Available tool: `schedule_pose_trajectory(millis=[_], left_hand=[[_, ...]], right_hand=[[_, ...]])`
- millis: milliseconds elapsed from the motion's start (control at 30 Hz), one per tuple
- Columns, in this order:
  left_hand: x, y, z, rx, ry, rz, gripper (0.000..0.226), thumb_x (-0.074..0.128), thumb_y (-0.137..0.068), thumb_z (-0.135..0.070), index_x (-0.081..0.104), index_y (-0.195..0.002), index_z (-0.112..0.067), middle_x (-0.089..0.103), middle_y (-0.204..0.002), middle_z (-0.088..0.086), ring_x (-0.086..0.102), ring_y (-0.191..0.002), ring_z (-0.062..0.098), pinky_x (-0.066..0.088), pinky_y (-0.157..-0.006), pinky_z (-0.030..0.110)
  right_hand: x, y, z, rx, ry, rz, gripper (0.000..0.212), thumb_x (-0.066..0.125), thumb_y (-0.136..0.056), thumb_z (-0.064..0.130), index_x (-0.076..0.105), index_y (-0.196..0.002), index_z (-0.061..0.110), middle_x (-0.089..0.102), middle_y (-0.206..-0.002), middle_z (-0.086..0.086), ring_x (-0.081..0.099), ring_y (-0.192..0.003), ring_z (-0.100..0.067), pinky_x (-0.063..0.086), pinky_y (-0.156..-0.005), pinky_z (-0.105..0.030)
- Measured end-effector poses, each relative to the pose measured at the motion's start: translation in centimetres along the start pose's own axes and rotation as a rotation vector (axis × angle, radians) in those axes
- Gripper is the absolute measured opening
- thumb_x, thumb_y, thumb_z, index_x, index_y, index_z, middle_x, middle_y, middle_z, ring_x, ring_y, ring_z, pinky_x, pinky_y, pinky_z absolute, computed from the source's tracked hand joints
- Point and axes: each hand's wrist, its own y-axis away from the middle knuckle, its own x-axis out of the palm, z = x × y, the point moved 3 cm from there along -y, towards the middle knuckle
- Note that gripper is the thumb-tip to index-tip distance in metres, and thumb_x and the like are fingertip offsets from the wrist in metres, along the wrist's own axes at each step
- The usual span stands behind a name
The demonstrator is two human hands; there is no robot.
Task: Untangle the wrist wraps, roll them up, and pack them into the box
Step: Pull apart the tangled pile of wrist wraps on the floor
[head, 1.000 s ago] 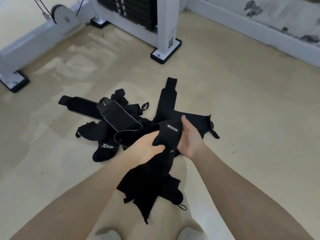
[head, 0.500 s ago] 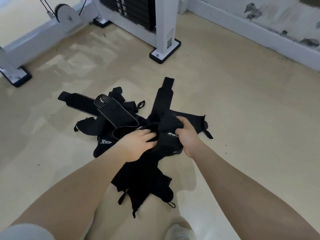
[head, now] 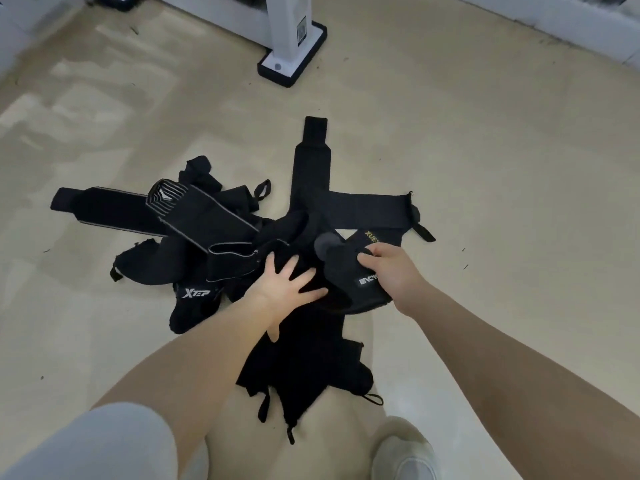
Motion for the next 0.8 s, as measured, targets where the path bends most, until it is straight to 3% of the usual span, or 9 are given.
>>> schedule_pose_trajectory(millis=[167, 267, 367, 433, 500, 633, 700, 800], left_hand=[[2.1, -0.7, -0.1, -0.086, 0.074, -0.085, 0.110, 0.074, -0.076, -0.037, -0.007, -0.150, -0.030, -0.015, -0.157, 0.011, -0.015, -0.142, 0.040, 0.004, -0.111, 0.064], [3.2, -0.5, 1.6, -0.165, 0.137, -0.140, 0.097, 0.068, -0.079, -0.043, 0.003, -0.150, -0.031, -0.007, -0.158, 0.009, -0.010, -0.145, 0.034, 0.000, -0.114, 0.058], [3.6, -0.3, 3.7, -0.257, 0.214, -0.136, 0.093, 0.067, -0.079, -0.043, 0.005, -0.148, -0.035, -0.001, -0.157, 0.008, -0.001, -0.144, 0.033, 0.002, -0.115, 0.056], [3.4, -0.2, 5.2, -0.352, 0.254, -0.116, 0.092, 0.067, -0.081, -0.041, 0.004, -0.148, -0.035, -0.002, -0.157, 0.008, -0.002, -0.144, 0.034, 0.002, -0.115, 0.055], [3.5, 0.0, 6.5, -0.462, 0.276, -0.126, 0.086, 0.062, -0.086, -0.035, 0.003, -0.149, -0.036, -0.006, -0.158, 0.008, -0.006, -0.144, 0.036, 0.000, -0.116, 0.053], [4.2, 1.0, 7.1, -0.631, 0.281, -0.159, 0.073, 0.044, -0.091, -0.014, 0.003, -0.150, -0.030, -0.005, -0.157, 0.015, -0.005, -0.143, 0.041, -0.005, -0.116, 0.051], [2.9, 1.3, 6.3, -0.589, 0.372, -0.276, 0.062, 0.040, -0.093, -0.016, 0.014, -0.149, -0.021, 0.003, -0.157, 0.015, 0.002, -0.144, 0.036, -0.001, -0.117, 0.048], [-2.0, 2.0, 4.9, -0.198, 0.800, -0.583, 0.042, 0.036, -0.099, -0.015, 0.041, -0.140, -0.014, 0.030, -0.152, 0.008, 0.024, -0.141, 0.025, 0.003, -0.118, 0.042]], right_hand=[[0.3, 0.5, -1.7, 0.095, 0.122, -0.150, 0.016, 0.045, -0.092, 0.014, 0.057, -0.096, 0.005, 0.062, -0.102, -0.016, 0.060, -0.093, -0.031, 0.050, -0.080, -0.040], [0.4, 1.0, -1.4, 0.142, 0.102, -0.070, 0.016, 0.046, -0.094, 0.013, 0.059, -0.098, 0.005, 0.064, -0.100, -0.016, 0.061, -0.087, -0.029, 0.049, -0.077, -0.036], [0.3, 2.2, -0.9, 0.208, -0.282, 0.080, 0.018, 0.043, -0.097, 0.012, 0.057, -0.085, 0.012, 0.062, -0.070, -0.005, 0.057, -0.056, -0.015, 0.046, -0.054, -0.023], [0.0, 2.9, -1.2, 0.267, -0.605, 0.108, 0.022, 0.040, -0.098, 0.015, 0.049, -0.078, 0.016, 0.047, -0.050, 0.003, 0.041, -0.035, -0.008, 0.034, -0.037, -0.018], [0.0, 3.3, -1.7, 0.300, -0.719, 0.088, 0.020, 0.041, -0.097, 0.019, 0.048, -0.079, 0.018, 0.042, -0.051, 0.003, 0.034, -0.033, -0.008, 0.030, -0.036, -0.017], [1.8, 3.9, -1.5, 0.341, -0.692, 0.006, 0.014, 0.045, -0.097, 0.022, 0.057, -0.094, 0.015, 0.057, -0.063, -0.003, 0.050, -0.038, -0.012, 0.044, -0.043, -0.020], [2.7, 4.0, -0.6, 0.274, -0.778, -0.018, 0.019, 0.043, -0.098, 0.018, 0.060, -0.103, 0.010, 0.066, -0.077, -0.007, 0.064, -0.056, -0.017, 0.052, -0.055, -0.027], [3.4, 3.8, 1.2, 0.104, -0.918, 0.025, 0.030, 0.037, -0.100, 0.011, 0.055, -0.123, 0.008, 0.068, -0.104, -0.008, 0.068, -0.085, -0.021, 0.056, -0.070, -0.030]])
